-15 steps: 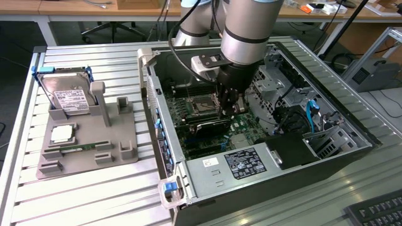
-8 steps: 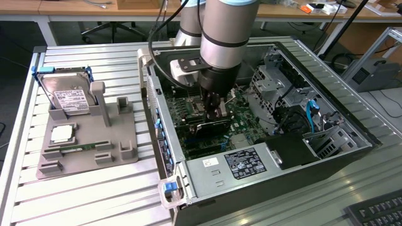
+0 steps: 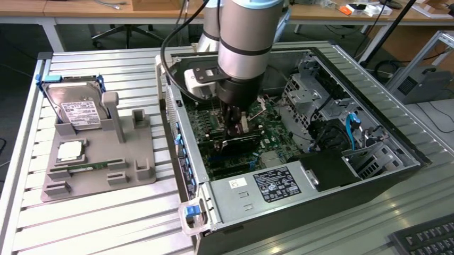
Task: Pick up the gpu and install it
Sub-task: 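Press down on the gpu until it lock into place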
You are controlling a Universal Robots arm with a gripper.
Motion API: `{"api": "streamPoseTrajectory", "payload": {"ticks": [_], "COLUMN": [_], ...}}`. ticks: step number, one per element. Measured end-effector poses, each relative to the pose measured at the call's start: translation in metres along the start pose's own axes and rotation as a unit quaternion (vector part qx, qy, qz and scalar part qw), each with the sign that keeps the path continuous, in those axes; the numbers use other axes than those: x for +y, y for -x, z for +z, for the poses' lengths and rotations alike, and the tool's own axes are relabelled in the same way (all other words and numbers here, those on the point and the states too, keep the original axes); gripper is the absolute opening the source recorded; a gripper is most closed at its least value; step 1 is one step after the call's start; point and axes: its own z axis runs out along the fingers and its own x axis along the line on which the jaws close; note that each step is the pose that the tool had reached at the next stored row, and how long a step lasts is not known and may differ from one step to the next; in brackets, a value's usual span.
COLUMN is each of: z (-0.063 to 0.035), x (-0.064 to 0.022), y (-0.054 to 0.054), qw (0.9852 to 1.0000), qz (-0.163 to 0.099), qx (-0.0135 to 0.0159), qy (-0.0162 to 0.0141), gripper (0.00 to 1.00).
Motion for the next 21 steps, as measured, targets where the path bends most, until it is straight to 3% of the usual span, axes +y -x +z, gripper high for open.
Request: {"api": "streamPoseTrajectory", "payload": {"ticks": [9,21], "z": [0.0041,0.0068], "x": [0.0138,0.0150], "y": [0.001,0.001], "qw": [1.0000,1.0000], "qz": [0.000,0.000], "qx": [0.0002,-0.0003], "qy": [0.0001,-0.0001], "gripper": [0.11,0.11]}}
